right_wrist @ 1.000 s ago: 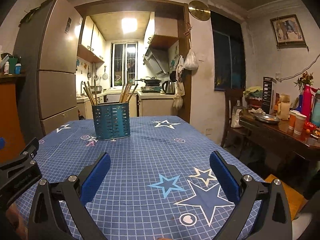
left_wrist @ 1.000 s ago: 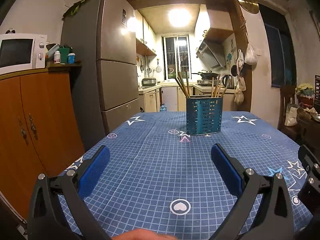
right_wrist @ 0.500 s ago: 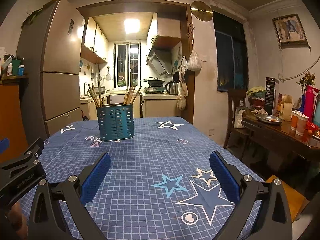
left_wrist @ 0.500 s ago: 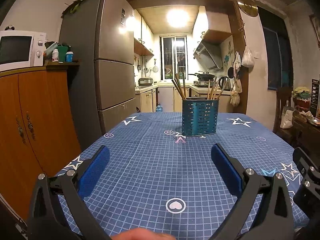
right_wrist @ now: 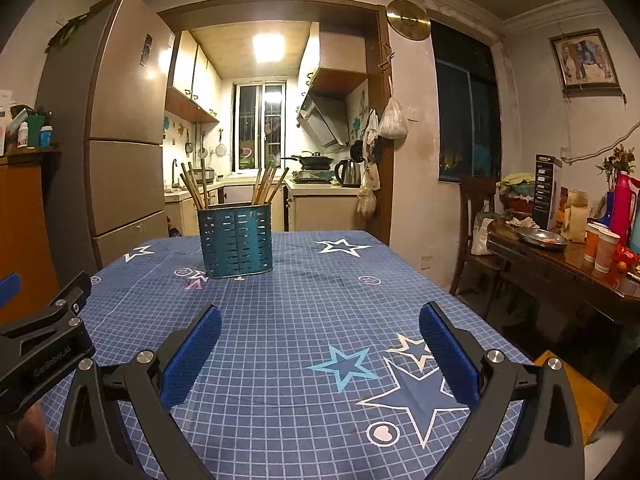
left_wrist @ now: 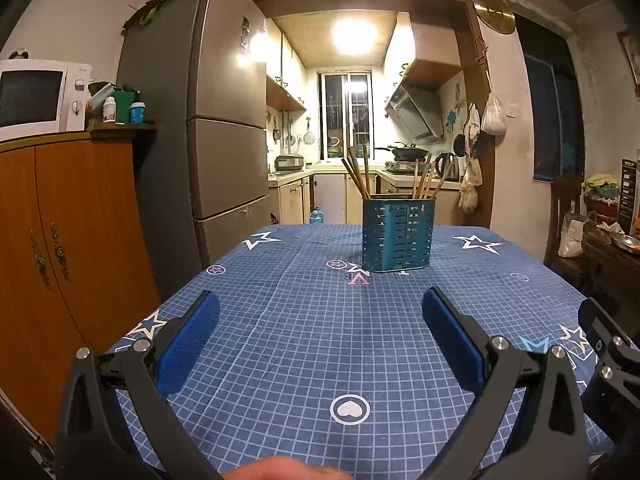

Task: Organize utensils

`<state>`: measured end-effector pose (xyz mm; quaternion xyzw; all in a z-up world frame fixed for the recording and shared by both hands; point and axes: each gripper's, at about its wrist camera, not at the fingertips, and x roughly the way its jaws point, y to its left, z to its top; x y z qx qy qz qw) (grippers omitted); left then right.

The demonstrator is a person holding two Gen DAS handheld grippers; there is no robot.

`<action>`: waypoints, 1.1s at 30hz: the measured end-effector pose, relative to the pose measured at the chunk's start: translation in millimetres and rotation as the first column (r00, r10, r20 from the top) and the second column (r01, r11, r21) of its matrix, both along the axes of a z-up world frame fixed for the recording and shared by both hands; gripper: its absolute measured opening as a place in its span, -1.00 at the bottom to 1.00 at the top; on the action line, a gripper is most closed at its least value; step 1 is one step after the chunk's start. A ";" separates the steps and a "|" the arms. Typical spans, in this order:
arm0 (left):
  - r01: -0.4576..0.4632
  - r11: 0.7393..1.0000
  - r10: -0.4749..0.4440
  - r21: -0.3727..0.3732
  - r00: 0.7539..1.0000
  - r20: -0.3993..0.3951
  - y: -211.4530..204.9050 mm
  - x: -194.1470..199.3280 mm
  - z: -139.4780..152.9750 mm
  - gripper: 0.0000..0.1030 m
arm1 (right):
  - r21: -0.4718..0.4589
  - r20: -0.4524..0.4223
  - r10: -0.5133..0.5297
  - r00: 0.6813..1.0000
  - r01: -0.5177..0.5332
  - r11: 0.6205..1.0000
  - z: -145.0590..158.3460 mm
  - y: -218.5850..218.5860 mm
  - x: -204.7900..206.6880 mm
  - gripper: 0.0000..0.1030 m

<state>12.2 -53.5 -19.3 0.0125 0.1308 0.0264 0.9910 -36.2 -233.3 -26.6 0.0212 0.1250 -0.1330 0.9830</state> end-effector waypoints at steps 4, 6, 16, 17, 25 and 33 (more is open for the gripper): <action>-0.002 1.000 0.002 -0.001 1.000 0.006 0.6 -1.8 -1.0 0.90 | -0.011 0.000 0.004 1.000 -0.004 1.000 0.2 2.1 0.5 0.92; -0.005 1.000 0.005 -0.001 1.000 0.009 1.4 -2.8 -1.9 0.90 | -0.015 0.000 0.005 1.000 -0.005 1.000 1.0 2.4 1.0 0.92; -0.033 0.999 0.032 0.003 0.999 0.021 8.9 -5.8 -0.5 0.90 | -0.035 0.004 -0.005 1.000 0.005 0.999 1.7 6.8 1.3 0.92; -0.038 0.999 0.038 0.006 0.999 0.022 10.7 -6.1 -0.8 0.90 | -0.039 0.007 -0.010 1.000 0.011 0.999 1.5 7.4 0.9 0.92; -0.103 0.994 0.102 0.028 0.994 0.044 35.1 -5.1 1.4 0.90 | -0.059 0.012 -0.037 0.999 0.037 0.998 3.0 -0.6 -2.1 0.92; -0.144 0.989 0.143 0.020 0.989 0.039 58.9 -0.2 3.2 0.90 | -0.050 0.006 -0.069 0.998 0.069 0.996 3.9 -18.0 -3.5 0.92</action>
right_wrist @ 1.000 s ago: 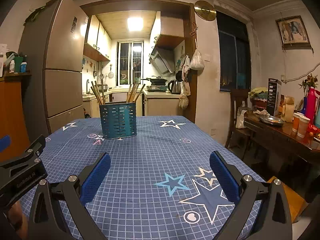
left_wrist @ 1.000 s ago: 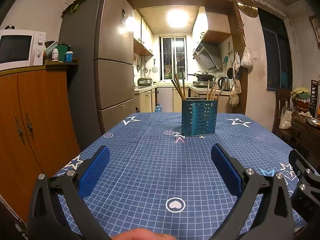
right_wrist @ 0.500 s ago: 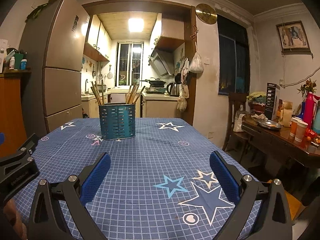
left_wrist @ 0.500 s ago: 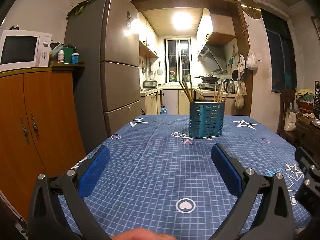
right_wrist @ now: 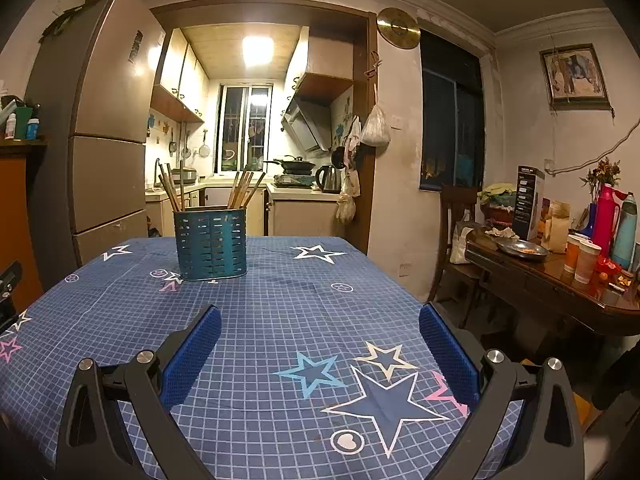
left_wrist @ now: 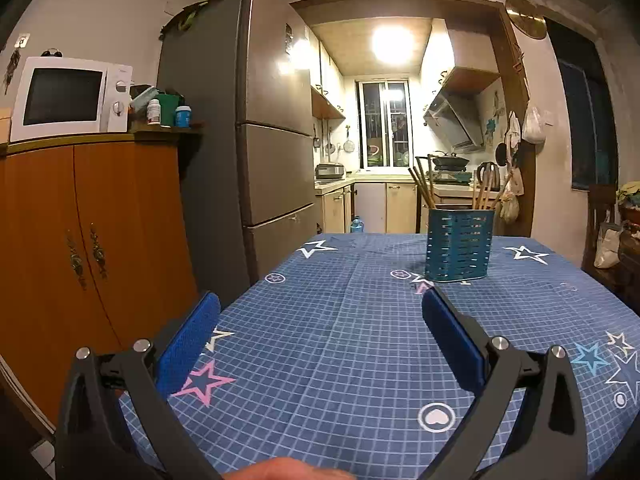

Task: Organize utensils

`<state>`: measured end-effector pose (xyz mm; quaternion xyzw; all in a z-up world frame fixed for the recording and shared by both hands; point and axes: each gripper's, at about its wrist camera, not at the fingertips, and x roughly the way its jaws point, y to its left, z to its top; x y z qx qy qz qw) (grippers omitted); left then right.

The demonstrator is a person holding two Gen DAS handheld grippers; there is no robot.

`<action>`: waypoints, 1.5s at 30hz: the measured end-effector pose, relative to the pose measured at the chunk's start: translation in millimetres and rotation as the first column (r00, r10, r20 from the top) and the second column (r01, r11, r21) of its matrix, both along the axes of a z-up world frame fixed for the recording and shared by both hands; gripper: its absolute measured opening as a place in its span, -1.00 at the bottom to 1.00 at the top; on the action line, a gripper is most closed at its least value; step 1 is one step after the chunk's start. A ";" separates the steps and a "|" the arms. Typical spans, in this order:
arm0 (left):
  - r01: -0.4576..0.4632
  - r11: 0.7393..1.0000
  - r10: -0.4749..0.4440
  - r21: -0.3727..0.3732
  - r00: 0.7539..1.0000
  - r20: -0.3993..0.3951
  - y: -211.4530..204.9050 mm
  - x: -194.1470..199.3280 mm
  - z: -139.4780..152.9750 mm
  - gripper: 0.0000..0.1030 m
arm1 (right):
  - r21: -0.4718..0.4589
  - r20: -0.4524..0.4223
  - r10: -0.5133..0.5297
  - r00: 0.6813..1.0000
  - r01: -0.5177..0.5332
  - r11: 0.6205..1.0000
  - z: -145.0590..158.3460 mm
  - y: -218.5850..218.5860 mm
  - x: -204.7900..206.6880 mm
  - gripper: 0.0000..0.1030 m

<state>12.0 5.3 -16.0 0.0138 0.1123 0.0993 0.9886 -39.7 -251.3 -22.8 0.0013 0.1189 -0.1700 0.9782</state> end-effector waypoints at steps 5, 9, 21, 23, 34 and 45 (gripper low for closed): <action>0.003 1.000 -0.003 0.003 1.000 0.003 5.6 -0.3 1.4 0.90 | -0.005 0.005 0.002 1.000 -0.002 1.000 1.4 -0.1 -0.1 0.92; 0.000 1.000 0.000 -0.002 1.000 -0.003 7.4 -0.2 1.3 0.90 | -0.008 0.003 0.007 1.000 -0.007 1.000 1.6 3.4 1.2 0.92; 0.017 1.000 -0.017 -0.007 1.000 -0.012 7.8 4.7 0.9 0.90 | 0.021 -0.014 0.022 1.000 -0.022 1.000 2.6 0.3 7.9 0.92; 0.019 1.000 -0.019 -0.004 1.000 -0.012 6.5 5.1 0.4 0.90 | 0.021 -0.015 0.021 1.000 -0.021 1.000 2.3 -0.1 9.2 0.92; 0.030 1.000 -0.030 0.001 0.999 -0.020 3.5 6.8 -2.5 0.90 | 0.011 -0.026 0.037 0.999 -0.037 0.999 1.6 4.5 14.6 0.92; 0.036 0.999 -0.036 -0.005 0.999 -0.024 5.8 8.0 -3.6 0.90 | 0.008 -0.029 0.047 0.998 -0.046 0.999 0.2 9.0 15.8 0.92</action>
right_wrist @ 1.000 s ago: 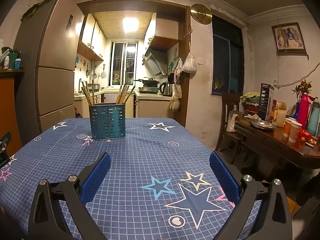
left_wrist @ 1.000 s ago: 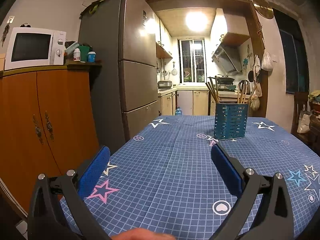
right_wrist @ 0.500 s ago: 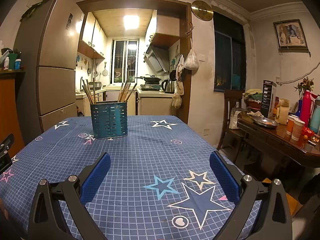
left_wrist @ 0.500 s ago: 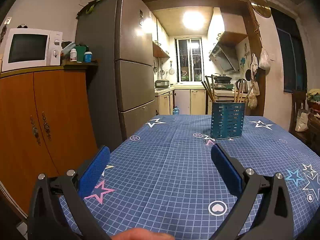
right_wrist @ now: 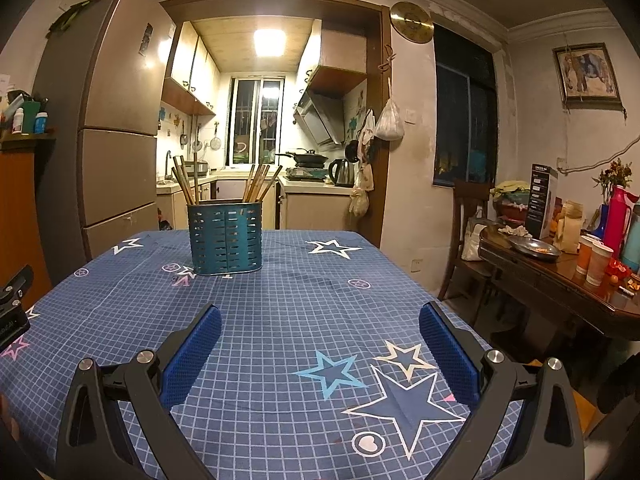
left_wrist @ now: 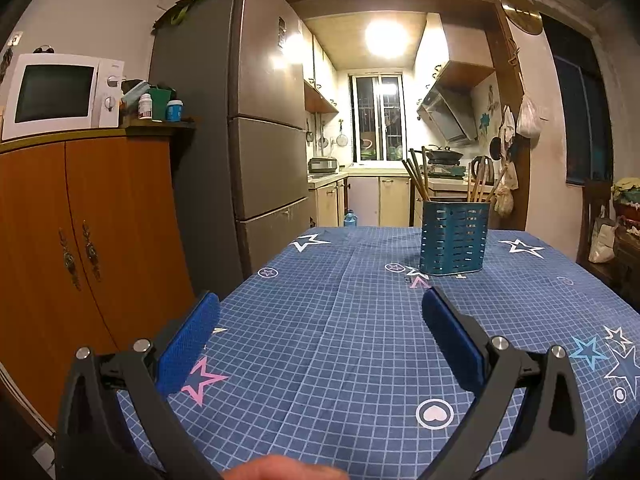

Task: Organize utensils

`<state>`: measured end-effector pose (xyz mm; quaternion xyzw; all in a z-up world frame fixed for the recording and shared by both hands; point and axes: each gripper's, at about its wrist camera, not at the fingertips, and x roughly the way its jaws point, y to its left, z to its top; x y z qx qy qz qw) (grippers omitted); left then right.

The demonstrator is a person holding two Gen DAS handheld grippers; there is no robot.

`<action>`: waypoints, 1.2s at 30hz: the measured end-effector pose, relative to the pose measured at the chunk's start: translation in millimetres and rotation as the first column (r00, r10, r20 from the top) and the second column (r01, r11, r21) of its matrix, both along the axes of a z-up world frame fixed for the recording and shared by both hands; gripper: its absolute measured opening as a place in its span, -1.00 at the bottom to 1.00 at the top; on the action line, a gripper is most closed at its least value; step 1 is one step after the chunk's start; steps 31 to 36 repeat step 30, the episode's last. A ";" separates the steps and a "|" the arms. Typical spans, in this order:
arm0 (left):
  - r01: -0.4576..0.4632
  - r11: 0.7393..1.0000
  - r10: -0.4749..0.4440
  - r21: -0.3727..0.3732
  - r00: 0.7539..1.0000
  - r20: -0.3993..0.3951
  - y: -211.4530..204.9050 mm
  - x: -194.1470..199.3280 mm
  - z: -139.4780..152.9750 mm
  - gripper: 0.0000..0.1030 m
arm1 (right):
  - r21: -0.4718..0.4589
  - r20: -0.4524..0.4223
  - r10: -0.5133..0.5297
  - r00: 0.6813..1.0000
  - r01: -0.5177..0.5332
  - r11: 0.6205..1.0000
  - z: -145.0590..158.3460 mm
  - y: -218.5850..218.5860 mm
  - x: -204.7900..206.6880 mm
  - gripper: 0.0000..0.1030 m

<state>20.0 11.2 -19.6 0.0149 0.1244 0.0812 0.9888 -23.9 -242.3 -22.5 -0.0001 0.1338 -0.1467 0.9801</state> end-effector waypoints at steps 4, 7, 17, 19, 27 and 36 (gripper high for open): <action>-0.001 1.000 0.001 -0.008 1.000 0.008 -1.3 -1.7 -0.8 0.90 | 0.016 0.020 0.001 1.000 -0.001 1.000 -0.4 0.3 -4.0 0.92; 0.003 1.000 -0.003 -0.001 1.000 0.017 -4.7 -2.4 -2.1 0.90 | -0.008 0.042 -0.013 0.999 0.014 1.000 -0.6 0.4 -6.5 0.92; 0.030 1.000 -0.030 0.007 0.999 -0.018 -14.0 -1.8 -6.2 0.90 | -0.011 0.021 -0.001 1.000 0.001 1.000 -2.3 -0.4 -7.8 0.92; 0.034 0.999 -0.034 0.006 0.999 -0.016 -14.7 -3.1 -5.4 0.90 | -0.003 0.024 0.019 1.000 -0.019 1.000 -1.0 0.2 -9.3 0.92; 0.033 0.999 -0.033 -0.004 0.999 -0.006 -11.3 -5.2 -2.5 0.90 | 0.066 0.018 0.041 0.999 -0.042 0.997 2.2 -3.9 -7.9 0.92; 0.033 0.999 -0.033 0.000 0.999 -0.003 -11.0 -5.1 -2.2 0.90 | 0.074 0.014 0.037 0.999 -0.038 0.997 1.7 -4.6 -7.3 0.92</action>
